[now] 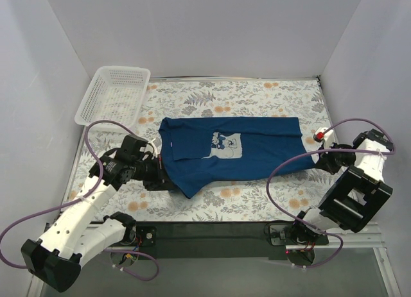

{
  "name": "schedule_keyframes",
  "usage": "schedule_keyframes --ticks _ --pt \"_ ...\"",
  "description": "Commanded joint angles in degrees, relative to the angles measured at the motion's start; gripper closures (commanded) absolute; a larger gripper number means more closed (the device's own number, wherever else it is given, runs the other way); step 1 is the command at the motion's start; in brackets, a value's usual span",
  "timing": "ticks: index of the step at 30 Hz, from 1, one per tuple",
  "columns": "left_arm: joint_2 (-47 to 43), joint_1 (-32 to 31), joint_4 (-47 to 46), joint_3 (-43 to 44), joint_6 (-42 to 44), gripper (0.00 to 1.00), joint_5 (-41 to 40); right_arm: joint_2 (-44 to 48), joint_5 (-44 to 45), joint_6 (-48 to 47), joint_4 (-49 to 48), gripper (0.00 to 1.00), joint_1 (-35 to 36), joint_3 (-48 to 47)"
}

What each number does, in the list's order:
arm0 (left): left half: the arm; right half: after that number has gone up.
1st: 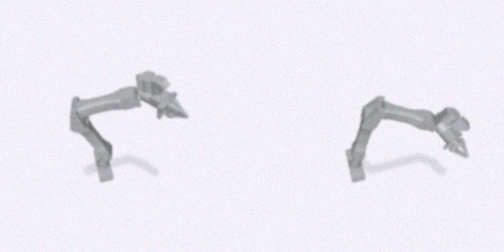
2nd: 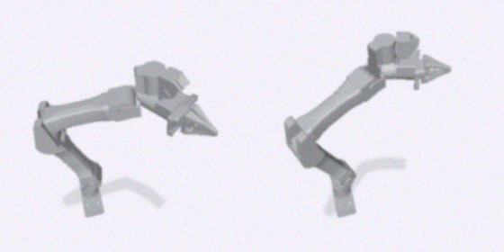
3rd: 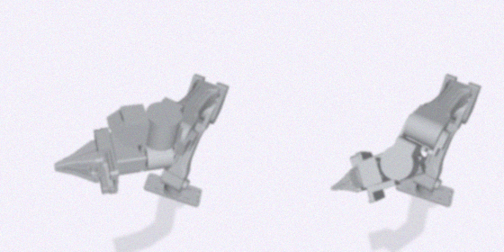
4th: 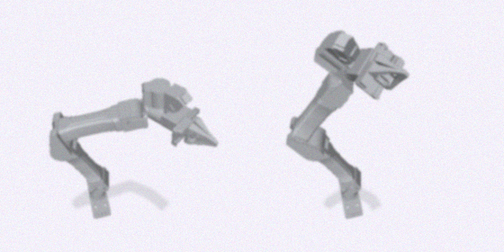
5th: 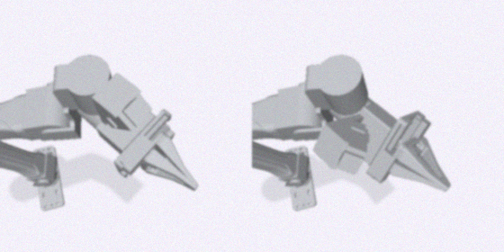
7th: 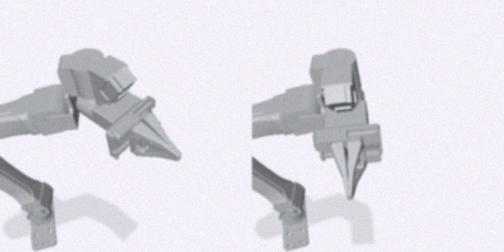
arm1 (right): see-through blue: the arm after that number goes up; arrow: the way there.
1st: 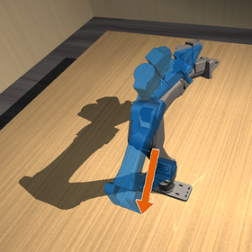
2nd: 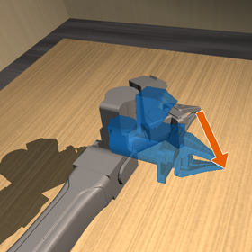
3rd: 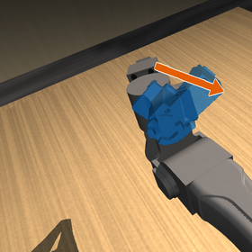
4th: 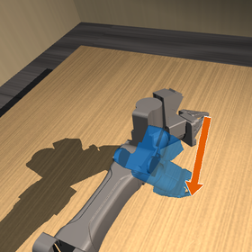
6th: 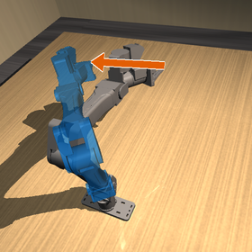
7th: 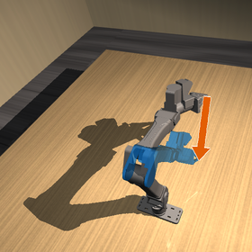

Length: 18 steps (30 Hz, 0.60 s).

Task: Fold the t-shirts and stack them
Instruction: Fold the tshirt

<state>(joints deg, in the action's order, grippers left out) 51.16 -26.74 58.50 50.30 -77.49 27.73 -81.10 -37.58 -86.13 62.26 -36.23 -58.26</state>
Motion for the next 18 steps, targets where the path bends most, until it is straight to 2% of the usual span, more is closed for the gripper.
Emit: schedule_keyframes --ticks 1,9,18 --pt "-1.23 0.29 2.5 -1.16 1.29 1.0 2.94 1.65 1.81 -2.2 1.37 0.99 -2.09 -0.01" --pt "-1.85 0.29 -2.07 -9.95 -1.08 1.0 6.2 1.73 4.62 -4.93 1.81 0.99 -4.2 0.69" --pt "-0.8 0.29 -1.37 -9.79 -0.47 1.0 5.85 -0.02 5.68 -7.03 1.81 0.99 -5.78 0.95"
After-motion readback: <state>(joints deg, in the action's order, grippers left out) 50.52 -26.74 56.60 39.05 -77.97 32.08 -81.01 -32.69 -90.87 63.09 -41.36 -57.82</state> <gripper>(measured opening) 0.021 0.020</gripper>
